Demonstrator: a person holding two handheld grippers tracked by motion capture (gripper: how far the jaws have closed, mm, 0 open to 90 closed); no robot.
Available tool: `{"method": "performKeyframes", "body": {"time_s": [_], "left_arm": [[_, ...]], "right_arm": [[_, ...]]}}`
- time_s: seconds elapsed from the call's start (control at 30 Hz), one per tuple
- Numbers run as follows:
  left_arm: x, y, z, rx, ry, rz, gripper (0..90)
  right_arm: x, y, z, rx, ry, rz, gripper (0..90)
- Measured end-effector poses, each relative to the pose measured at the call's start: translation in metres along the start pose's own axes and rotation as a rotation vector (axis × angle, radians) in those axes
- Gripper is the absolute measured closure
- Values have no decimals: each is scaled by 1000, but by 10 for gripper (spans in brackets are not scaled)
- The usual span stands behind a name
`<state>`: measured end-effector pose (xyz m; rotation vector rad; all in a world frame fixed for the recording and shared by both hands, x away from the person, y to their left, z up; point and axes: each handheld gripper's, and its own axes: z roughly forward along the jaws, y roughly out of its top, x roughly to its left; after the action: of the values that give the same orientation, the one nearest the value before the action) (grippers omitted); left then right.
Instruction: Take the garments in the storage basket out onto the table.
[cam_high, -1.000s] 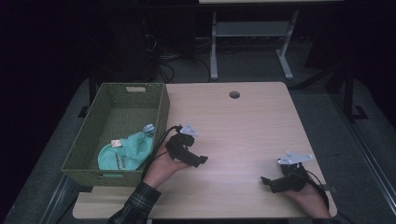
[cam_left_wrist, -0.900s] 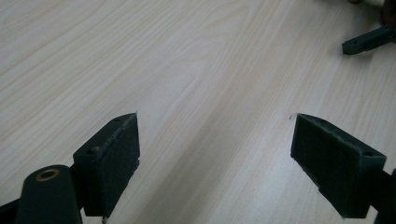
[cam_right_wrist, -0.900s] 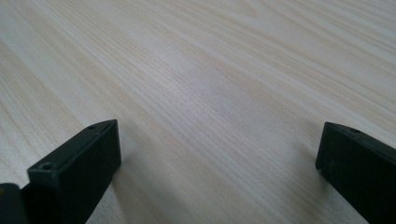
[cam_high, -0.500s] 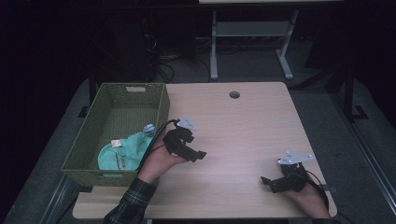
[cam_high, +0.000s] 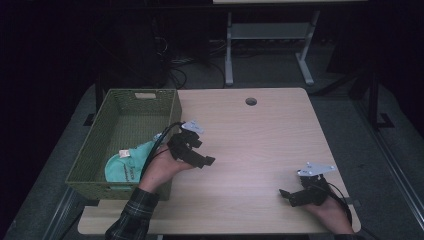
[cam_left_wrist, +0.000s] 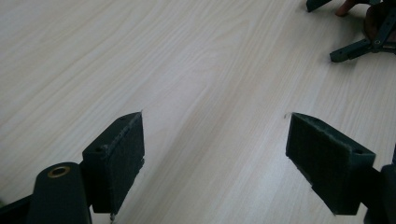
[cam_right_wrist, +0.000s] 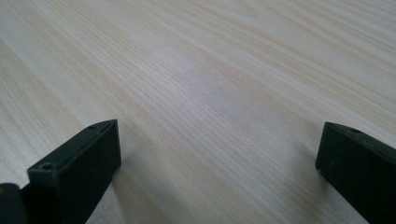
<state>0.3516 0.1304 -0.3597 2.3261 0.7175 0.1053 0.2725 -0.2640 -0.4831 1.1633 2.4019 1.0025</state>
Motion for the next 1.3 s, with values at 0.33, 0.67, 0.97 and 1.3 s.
{"method": "performKeyframes", "body": {"time_s": [0.33, 0.67, 0.97, 1.3], "left_arm": [[6, -5, -14, -16, 15, -22, 184], [14, -10, -28, -18, 37, -25, 188], [24, -17, -49, -42, 85, -51, 191], [35, -29, -69, -68, 129, -81, 201]], "right_arm": [[0, 0, 0, 0, 0, 0, 0], [0, 0, 0, 0, 0, 0, 0], [0, 0, 0, -1, -1, -2, 0], [0, 0, 0, -3, -1, -4, 0]]}}
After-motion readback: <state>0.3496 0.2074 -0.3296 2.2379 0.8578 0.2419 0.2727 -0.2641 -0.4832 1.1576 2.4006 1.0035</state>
